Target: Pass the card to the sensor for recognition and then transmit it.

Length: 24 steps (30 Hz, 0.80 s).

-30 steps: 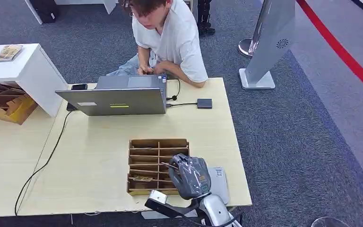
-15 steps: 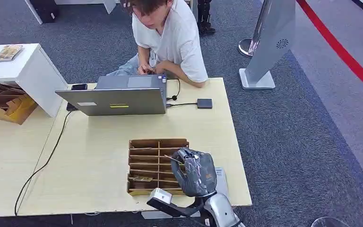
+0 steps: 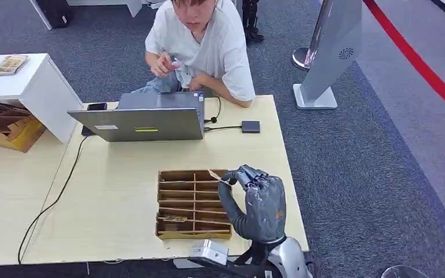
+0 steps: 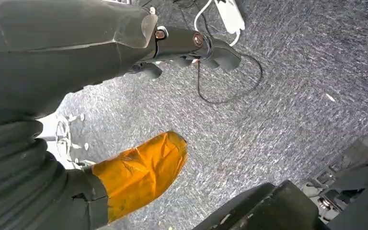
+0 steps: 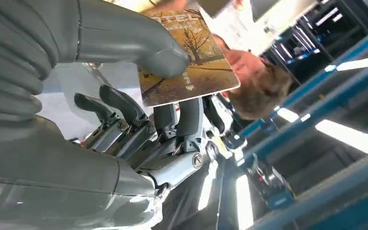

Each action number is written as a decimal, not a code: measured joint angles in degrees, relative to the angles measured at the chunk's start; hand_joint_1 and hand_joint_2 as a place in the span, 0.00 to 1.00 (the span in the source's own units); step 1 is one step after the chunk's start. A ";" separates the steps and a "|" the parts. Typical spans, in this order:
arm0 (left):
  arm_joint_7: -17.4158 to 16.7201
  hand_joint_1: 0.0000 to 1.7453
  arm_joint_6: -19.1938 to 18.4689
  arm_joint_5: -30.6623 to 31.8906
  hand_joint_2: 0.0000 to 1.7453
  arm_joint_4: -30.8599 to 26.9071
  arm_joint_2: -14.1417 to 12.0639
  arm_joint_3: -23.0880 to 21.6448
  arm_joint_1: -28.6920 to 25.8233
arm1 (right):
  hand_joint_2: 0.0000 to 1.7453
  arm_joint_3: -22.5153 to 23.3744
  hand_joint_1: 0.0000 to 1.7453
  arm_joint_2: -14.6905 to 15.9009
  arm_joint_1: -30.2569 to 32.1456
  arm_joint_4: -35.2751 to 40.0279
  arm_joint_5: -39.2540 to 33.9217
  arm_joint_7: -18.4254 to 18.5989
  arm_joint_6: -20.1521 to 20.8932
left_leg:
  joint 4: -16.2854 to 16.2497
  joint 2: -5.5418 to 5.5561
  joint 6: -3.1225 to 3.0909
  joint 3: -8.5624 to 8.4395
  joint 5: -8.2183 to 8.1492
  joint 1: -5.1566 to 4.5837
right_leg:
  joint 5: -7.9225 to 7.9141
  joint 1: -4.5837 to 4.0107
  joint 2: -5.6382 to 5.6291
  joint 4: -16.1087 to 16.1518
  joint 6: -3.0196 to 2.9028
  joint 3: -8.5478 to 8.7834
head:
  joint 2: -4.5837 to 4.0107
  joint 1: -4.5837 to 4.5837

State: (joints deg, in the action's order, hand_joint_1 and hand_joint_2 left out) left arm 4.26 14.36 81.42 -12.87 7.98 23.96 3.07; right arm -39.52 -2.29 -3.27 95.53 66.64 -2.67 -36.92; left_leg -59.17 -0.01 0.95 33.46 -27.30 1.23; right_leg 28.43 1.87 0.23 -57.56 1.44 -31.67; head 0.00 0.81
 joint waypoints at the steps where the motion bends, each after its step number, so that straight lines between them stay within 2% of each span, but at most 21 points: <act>1: 0.04 0.00 0.02 0.00 1.00 0.00 0.00 0.00 0.00 | 1.00 0.00 1.00 0.00 -0.01 0.29 -0.07 0.00 0.09 | 0.00 0.00 0.00 0.00 0.00 0.00 | 0.00 0.00 0.00 0.00 0.00 0.00 | 0.00 -0.02; 11: 0.22 0.00 -0.13 0.42 1.00 0.00 -0.02 -0.13 0.03 | 1.00 0.37 1.00 0.00 -2.47 0.59 0.26 0.28 1.22 | 0.00 0.00 0.00 0.00 0.00 0.00 | 0.00 0.00 0.01 0.00 0.00 0.01 | 0.00 -0.02; 24: 0.31 0.00 -1.73 2.34 1.00 -0.02 -0.31 -3.02 0.59 | 1.00 2.30 1.00 -1.36 -12.27 -11.52 3.19 4.88 5.62 | -0.01 0.00 0.00 0.00 0.01 0.00 | -0.02 0.00 0.01 0.00 -0.01 0.02 | 0.00 0.00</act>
State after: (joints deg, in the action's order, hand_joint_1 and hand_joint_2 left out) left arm 4.57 12.63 83.76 -12.90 7.67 20.94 3.66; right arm -37.22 -3.65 -15.55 84.01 69.83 2.21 -31.30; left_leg -59.18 -0.01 0.95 33.46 -27.29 1.23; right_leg 28.41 1.87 0.24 -57.57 1.43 -31.65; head 0.00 0.81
